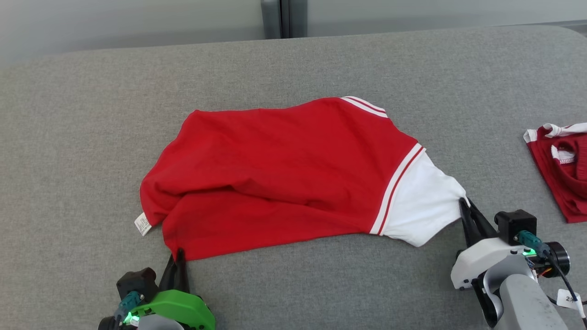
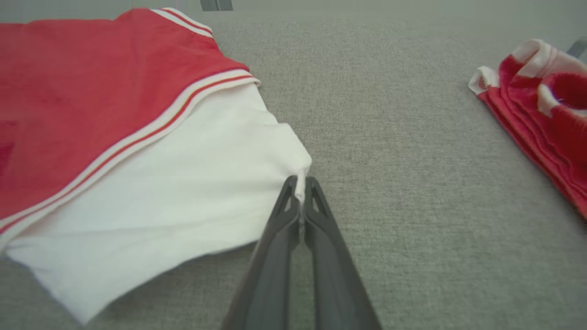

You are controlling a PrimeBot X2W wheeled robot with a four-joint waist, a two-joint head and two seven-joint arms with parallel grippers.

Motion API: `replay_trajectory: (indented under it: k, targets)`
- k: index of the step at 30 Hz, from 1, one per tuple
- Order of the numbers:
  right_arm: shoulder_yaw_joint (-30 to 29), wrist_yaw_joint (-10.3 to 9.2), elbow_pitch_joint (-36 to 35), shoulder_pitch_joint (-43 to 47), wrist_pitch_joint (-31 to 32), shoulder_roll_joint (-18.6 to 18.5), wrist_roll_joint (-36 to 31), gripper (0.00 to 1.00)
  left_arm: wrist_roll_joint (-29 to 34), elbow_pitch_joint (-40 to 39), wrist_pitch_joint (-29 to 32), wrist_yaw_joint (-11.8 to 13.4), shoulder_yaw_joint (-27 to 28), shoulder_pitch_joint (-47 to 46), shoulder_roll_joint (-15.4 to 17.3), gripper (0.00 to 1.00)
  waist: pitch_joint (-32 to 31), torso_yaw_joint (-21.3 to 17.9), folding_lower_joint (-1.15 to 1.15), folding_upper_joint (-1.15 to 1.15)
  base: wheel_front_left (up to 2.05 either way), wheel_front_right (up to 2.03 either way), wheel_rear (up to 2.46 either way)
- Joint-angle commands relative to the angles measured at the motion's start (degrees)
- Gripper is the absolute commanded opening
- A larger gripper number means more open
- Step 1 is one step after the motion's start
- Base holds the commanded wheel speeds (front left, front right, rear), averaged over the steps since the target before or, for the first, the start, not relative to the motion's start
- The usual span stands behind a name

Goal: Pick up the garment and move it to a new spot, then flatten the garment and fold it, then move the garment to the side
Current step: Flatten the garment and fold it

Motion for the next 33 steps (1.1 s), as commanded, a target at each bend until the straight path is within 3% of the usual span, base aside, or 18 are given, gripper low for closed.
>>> replay_trajectory:
  k: [1, 11, 18, 24, 28, 33]
  targets:
    - [0.2, -0.11, -1.3, 0.0, 0.0, -0.4, 0.9, 0.0, 0.3, -0.1, 0.2, -0.4, -0.1, 0.2, 0.1, 0.0, -0.5, 0.2, 0.0, 0.0, 0.0, 0.0, 0.0]
    - [3.1, -0.12, -19.4, -5.1, 0.0, -1.5, 7.0, 0.0, 6.1, -15.2, 0.1, -4.4, 4.6, -6.5, 0.8, 0.0, -3.9, 0.4, 0.0, 0.0, 0.0, 0.0, 0.0]
    - [5.5, -0.12, -29.6, -16.6, 0.0, -6.7, 13.5, 0.0, 10.0, -22.5, 1.0, -6.5, 4.3, -22.0, 7.4, 0.0, -6.1, -0.6, 0.0, 0.0, 0.0, 0.0, 0.0]
    - [7.2, -0.12, -34.8, -29.0, 5.8, -11.1, 19.0, 0.0, 9.9, -27.0, 7.6, -6.9, 5.3, -34.7, 13.3, 0.0, -5.7, -2.0, 0.0, 0.0, 0.0, 0.0, 0.0]
    - [7.5, -0.12, -35.8, -36.1, 10.0, -13.3, 20.0, 0.0, 8.2, -27.5, 12.5, -7.0, 5.8, -39.9, 14.6, 0.0, -3.3, -3.1, 0.0, 0.0, 0.0, 0.0, 0.0]
    - [8.4, -0.12, -31.7, -43.6, 11.0, -15.5, 18.2, 0.0, 8.3, -25.8, 16.8, -6.1, 5.4, -44.6, 15.1, 0.0, 2.1, -4.4, 0.0, 0.0, 0.0, 0.0, 0.0]
